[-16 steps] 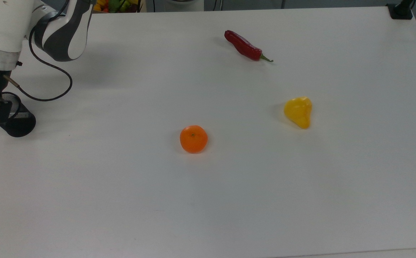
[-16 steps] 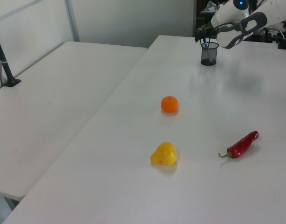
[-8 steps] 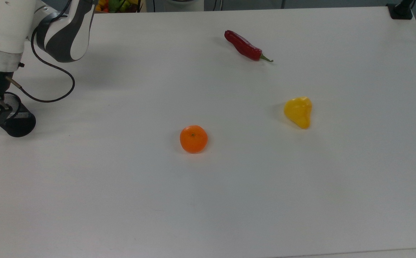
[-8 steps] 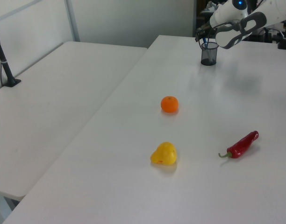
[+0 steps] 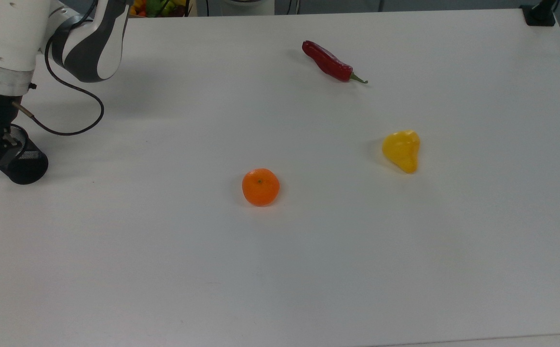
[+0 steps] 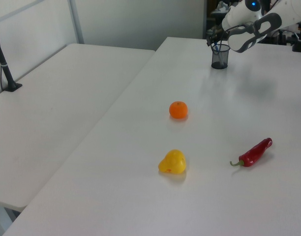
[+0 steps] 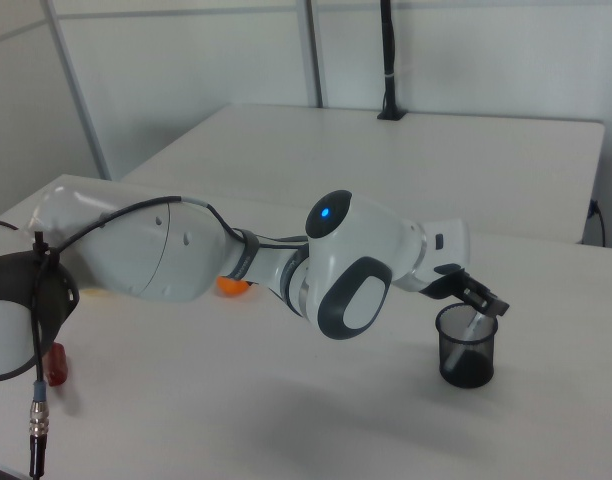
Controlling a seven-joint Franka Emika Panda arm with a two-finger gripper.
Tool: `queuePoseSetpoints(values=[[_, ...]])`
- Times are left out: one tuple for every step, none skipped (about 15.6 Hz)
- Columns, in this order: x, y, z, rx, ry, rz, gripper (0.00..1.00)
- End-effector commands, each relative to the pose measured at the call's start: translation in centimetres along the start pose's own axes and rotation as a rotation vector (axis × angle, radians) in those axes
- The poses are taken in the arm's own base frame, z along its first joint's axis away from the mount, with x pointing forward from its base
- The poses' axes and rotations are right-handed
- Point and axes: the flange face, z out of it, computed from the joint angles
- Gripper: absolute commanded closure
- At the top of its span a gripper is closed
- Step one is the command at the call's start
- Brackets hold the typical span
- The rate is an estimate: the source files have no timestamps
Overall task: Take marker pen
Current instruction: 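Close the gripper on the marker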
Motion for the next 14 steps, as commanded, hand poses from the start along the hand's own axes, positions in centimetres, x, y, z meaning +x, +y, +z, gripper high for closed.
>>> queuePoseSetpoints(values=[[-0.7, 0.1, -1.9, 0.008, -0.011, -0.029, 0.82], [-0.5, 0.1, -2.1, 0.009, -0.008, -0.025, 0.95], [-0.5, -0.2, -2.1, 0.013, -0.009, -0.023, 1.00], [-0.3, -0.1, -2.3, 0.014, -0.006, -0.019, 1.00], [0.1, 0.0, -2.7, 0.015, 0.001, -0.016, 1.00], [0.2, 0.1, -2.8, 0.015, 0.001, -0.014, 1.00], [0.6, 0.2, -3.3, 0.015, 0.009, -0.009, 1.00], [1.2, 0.5, -4.2, 0.017, 0.019, -0.003, 1.00], [2.1, 0.7, -5.3, 0.021, 0.032, 0.007, 1.00], [3.0, 0.9, -6.8, 0.029, 0.049, 0.021, 1.00], [3.9, 1.2, -8.7, 0.037, 0.069, 0.034, 1.00], [4.6, 1.5, -10.4, 0.044, 0.085, 0.047, 1.00], [5.3, 1.9, -12.0, 0.049, 0.100, 0.058, 1.00], [6.1, 2.2, -13.6, 0.053, 0.100, 0.066, 1.00]])
